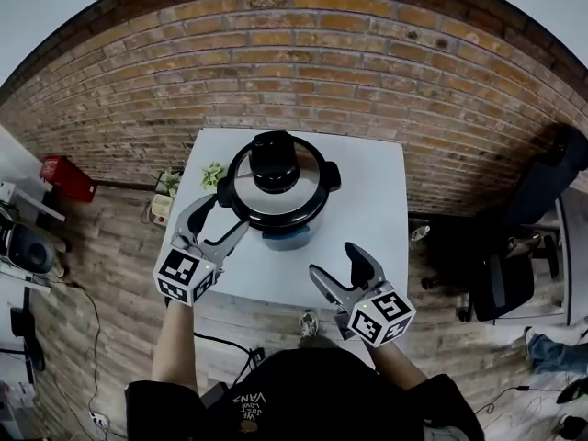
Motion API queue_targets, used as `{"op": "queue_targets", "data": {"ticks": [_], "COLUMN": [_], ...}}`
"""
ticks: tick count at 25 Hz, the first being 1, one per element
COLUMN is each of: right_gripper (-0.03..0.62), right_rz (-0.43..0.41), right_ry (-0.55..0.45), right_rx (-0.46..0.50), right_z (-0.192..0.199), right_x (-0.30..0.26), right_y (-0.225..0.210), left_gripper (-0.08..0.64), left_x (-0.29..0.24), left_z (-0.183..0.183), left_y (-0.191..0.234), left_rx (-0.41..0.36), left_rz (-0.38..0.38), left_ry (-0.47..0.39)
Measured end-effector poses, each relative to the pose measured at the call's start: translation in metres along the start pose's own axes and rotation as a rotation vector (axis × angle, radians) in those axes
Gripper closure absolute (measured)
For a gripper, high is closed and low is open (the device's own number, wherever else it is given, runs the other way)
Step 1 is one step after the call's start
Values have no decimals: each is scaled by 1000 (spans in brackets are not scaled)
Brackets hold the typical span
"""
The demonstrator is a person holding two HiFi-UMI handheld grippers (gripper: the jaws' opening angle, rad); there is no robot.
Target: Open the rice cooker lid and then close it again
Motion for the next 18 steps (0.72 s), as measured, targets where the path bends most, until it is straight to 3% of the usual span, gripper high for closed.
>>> {"op": "queue_targets", "data": {"ticks": [9, 18], "right_gripper": [207, 288], "right_rz": [39, 3], "right_ry": [-4, 18], "right_rx": [87, 145], "right_z": [7, 27], "right_x": [28, 58], "right_y": [28, 77], "left_gripper": [265, 269], "left_x": [107, 189], "left_z": [23, 76], "left_y": [-30, -78], "left_rx": [88, 208], "left_rz": [-200, -289], "left_ry": [-137, -139]}}
Point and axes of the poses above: the fingertips, and each gripper's own axes: x backward along the fingers, y to its left, z out of its underside, the point moved 1 cm from there along x, backward along the fingers, and after that the axes turned 11 degrees about x, right-handed, at the moved point
